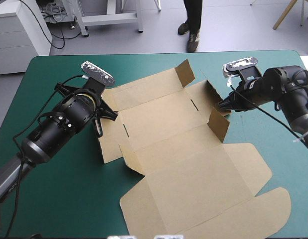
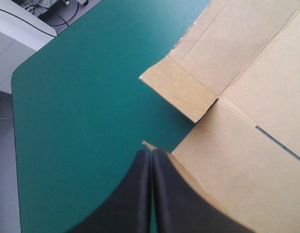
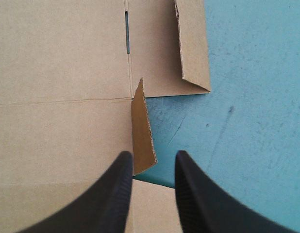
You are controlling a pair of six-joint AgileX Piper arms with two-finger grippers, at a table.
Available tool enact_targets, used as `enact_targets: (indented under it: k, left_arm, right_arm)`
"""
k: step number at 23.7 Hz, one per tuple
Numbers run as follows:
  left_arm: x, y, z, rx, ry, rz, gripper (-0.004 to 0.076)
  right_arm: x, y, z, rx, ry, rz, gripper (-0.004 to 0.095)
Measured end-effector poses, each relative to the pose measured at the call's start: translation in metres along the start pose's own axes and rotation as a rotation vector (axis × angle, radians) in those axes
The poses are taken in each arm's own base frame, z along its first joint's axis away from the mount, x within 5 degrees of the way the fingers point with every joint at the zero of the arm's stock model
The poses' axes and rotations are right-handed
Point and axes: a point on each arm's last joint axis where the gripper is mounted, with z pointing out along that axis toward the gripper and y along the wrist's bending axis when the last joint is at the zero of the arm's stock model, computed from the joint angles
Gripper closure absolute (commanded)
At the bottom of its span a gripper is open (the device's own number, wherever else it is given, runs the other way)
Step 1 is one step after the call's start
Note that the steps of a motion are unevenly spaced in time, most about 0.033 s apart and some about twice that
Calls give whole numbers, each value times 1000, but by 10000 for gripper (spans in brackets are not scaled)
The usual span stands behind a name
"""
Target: Fold the box
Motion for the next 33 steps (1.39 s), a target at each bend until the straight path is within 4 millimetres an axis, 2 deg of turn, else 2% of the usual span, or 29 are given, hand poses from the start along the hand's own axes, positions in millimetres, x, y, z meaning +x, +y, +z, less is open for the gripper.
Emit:
enact_targets:
  k: [2, 5, 19, 27, 33]
  left_arm:
    - [0, 0, 0, 0, 0, 0, 733]
    - [0, 0, 0, 0, 0, 0, 733]
    - [0, 0, 0, 1, -1, -5, 733]
    - [0, 0, 0, 2, 0, -6, 733]
    - [0, 0, 0, 2, 0, -6, 733]
  right_arm:
    - [1, 0, 0, -3, 8, -4, 172]
    - [3, 1, 0, -8, 29, -8, 62]
    - [8, 3, 2, -40, 95, -25, 61]
    - [2, -3, 75, -74, 227, -20, 61]
    - [0, -4, 105, -91, 241, -5, 62]
